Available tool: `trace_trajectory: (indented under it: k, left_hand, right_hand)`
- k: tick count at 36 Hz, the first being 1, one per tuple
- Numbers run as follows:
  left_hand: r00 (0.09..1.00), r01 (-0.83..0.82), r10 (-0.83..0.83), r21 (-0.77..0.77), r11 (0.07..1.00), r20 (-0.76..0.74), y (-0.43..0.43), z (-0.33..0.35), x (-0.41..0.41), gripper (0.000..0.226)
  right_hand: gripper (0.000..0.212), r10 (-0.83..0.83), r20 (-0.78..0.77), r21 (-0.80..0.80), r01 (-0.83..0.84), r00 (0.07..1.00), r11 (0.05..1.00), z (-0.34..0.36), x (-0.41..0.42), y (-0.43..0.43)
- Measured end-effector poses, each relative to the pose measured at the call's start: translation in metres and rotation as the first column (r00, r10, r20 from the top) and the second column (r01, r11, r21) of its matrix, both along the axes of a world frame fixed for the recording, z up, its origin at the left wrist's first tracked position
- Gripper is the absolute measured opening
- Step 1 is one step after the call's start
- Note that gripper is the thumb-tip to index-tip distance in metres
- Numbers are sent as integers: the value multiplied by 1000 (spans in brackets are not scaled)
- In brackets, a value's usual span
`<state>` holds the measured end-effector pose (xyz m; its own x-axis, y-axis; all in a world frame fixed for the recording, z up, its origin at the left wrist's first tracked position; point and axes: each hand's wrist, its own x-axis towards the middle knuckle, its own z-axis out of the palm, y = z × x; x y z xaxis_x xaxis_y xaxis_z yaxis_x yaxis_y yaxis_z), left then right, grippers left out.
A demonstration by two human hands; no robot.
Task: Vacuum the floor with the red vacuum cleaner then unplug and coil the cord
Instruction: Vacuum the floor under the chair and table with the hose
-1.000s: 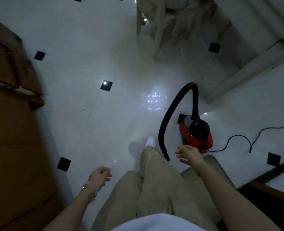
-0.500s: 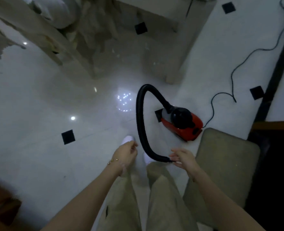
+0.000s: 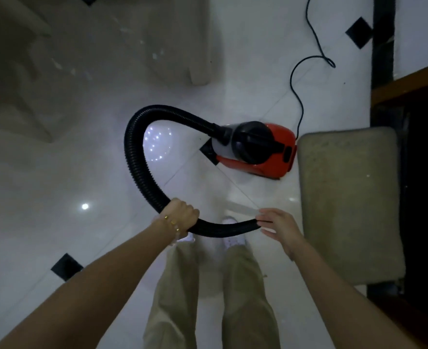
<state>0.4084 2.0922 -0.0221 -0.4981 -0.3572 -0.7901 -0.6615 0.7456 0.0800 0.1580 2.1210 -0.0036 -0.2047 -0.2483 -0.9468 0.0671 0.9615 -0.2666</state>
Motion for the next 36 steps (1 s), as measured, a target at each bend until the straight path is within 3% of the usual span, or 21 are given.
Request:
trace_trajectory:
  k: [6,9,14,21,26,30,32,34,36]
  left_hand:
    - [957,-239,230,-32,970,-177,-19,35,35,37]
    - [892,-411,393,-39,911,-223,-30,55,49,46]
    - [794,-538,496,-27,843,-350,-42,86,65,72]
    - [649,-670,560,-39,741,-515,-42,136,93,49]
    - [471,-825,649,-39,563,-597,-48,161,110,45]
    - [174,-972,783,25,234,-597,-60,163,109,31]
    - [86,-993,813,15,116,-576,-68,154,106,32]
    - [28,-997,846,41,60,-532,-73,141,103,37]
    - [28,-997,867,47,59,-498,-77,127,97,42]
  right_hand:
    - [19,-181,-61,-159,170,982,973,20,-20,-25]
    - [19,-259,-97,-239,230,961,943,39,-31,-33]
    - [20,-247,-90,-254,218,965,942,62,-39,-44]
    - [20,-137,-78,-249,113,988,962,82,-32,-57]
    - [21,-69,-89,-259,44,994,965,97,-29,-66]
    - [24,-37,-90,-256,13,995,967,97,-30,-71]
    - [21,-21,-98,-253,-4,995,967,94,-31,-74]
    - [20,-2,-104,-249,-24,995,968,86,-31,-76]
    - [20,17,-106,-240,-43,994,970,74,-31,-79]
